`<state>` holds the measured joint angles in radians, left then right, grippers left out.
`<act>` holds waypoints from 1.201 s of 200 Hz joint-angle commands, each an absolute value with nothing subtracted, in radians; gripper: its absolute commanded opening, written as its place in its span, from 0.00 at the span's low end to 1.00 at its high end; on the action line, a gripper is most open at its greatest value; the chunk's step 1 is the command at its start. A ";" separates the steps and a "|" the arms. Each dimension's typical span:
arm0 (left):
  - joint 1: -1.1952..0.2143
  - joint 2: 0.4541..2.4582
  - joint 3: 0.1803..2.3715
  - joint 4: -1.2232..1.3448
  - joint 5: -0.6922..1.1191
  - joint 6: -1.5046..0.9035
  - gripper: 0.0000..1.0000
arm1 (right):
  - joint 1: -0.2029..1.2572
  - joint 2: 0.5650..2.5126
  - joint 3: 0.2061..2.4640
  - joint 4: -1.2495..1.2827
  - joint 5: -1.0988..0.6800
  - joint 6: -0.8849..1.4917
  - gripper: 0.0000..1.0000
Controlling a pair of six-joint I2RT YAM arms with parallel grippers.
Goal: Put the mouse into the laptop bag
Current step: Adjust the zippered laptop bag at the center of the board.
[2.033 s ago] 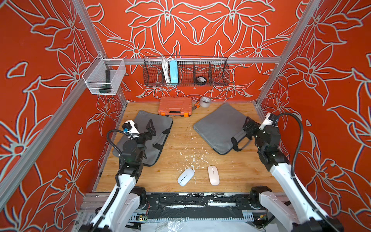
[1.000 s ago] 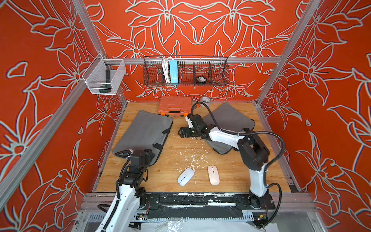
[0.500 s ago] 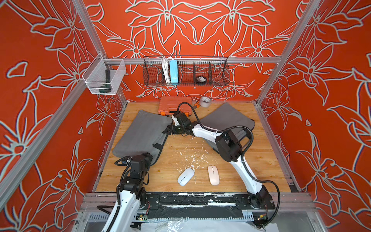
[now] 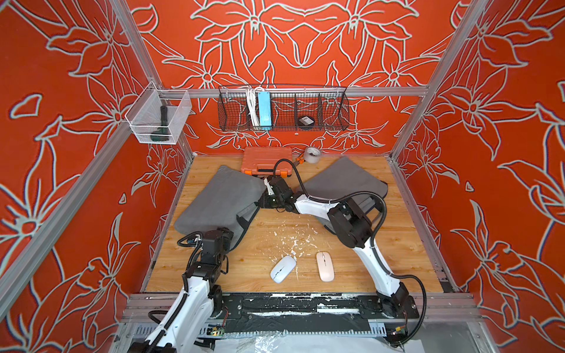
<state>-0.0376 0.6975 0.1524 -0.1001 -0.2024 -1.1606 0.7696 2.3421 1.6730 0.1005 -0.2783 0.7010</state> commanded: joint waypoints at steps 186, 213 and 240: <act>0.149 0.690 0.445 -0.613 0.006 -0.985 0.97 | 0.964 1.675 1.036 0.072 0.102 0.577 0.81; 0.148 0.708 0.471 -0.687 0.116 -0.952 0.97 | 0.860 1.712 1.050 0.055 0.025 0.584 0.84; 0.148 0.721 0.512 -0.817 0.017 -0.986 0.97 | 0.791 1.854 1.157 0.024 -0.056 0.570 0.84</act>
<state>0.1467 0.7139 0.4660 -0.6563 0.0437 -0.9630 0.8246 1.7332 1.0809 0.1005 0.0311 0.6014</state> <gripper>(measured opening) 0.970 0.840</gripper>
